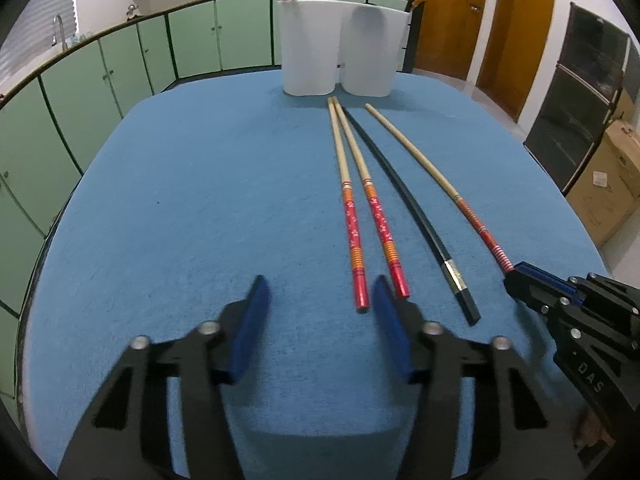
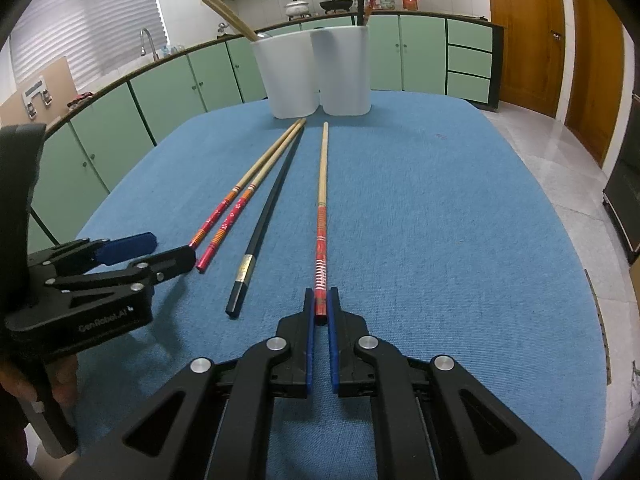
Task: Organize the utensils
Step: 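Grasp a red-patterned chopstick with the left tool while the right tool grasps another red-patterned chopstick, then lift both chopsticks and lower them into the holder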
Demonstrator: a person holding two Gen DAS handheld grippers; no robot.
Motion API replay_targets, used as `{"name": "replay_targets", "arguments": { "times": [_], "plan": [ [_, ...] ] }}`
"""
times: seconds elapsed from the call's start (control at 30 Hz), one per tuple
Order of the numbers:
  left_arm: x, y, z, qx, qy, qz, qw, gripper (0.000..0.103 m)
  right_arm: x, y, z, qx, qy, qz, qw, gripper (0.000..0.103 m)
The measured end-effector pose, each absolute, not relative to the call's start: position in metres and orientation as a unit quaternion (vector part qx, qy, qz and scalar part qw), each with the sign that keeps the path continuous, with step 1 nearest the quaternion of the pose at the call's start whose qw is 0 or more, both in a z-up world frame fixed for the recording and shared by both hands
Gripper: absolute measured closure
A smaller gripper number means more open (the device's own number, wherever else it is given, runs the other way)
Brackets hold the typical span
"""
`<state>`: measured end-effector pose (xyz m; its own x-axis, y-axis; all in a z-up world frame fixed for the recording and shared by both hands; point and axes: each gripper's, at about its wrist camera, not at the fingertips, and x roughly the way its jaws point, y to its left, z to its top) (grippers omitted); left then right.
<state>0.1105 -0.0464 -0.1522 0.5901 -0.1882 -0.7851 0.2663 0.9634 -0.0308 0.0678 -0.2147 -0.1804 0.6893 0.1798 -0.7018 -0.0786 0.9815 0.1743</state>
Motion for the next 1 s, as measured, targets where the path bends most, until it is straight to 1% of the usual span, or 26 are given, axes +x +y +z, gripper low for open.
{"name": "replay_targets", "arguments": {
  "times": [0.03, 0.07, 0.1, 0.13, 0.27, 0.37, 0.77, 1.0],
  "plan": [
    [0.109, -0.048, -0.152, 0.047, 0.433, -0.132, 0.891, 0.072, 0.068, -0.215, -0.181, 0.067, 0.388, 0.071, 0.917, 0.097],
    [0.109, -0.049, -0.152, 0.049, 0.432, -0.138, 0.890, 0.077, 0.068, -0.215, -0.181, 0.068, 0.387, 0.072, 0.917, 0.097],
    [0.108, -0.050, -0.152, 0.050, 0.432, -0.145, 0.889, 0.089, 0.068, -0.216, -0.181, 0.069, 0.387, 0.072, 0.916, 0.097],
    [0.107, -0.053, -0.152, 0.051, 0.433, -0.155, 0.887, 0.098, 0.068, -0.216, -0.181, 0.071, 0.387, 0.073, 0.916, 0.097],
    [0.106, -0.053, -0.150, 0.052, 0.433, -0.158, 0.886, 0.098, 0.067, -0.218, -0.177, 0.075, 0.386, 0.074, 0.916, 0.097],
    [0.103, -0.045, -0.136, 0.051, 0.417, -0.151, 0.895, 0.098, 0.065, -0.221, -0.167, 0.072, 0.374, 0.075, 0.922, 0.097],
    [0.089, -0.028, -0.028, 0.060, 0.292, -0.150, 0.943, 0.098, 0.053, -0.242, -0.075, 0.054, 0.295, 0.082, 0.951, 0.097],
    [0.102, -0.030, 0.023, 0.052, 0.253, -0.174, 0.950, 0.098, 0.064, -0.259, -0.014, 0.058, 0.262, 0.109, 0.957, 0.097]
  ]
}}
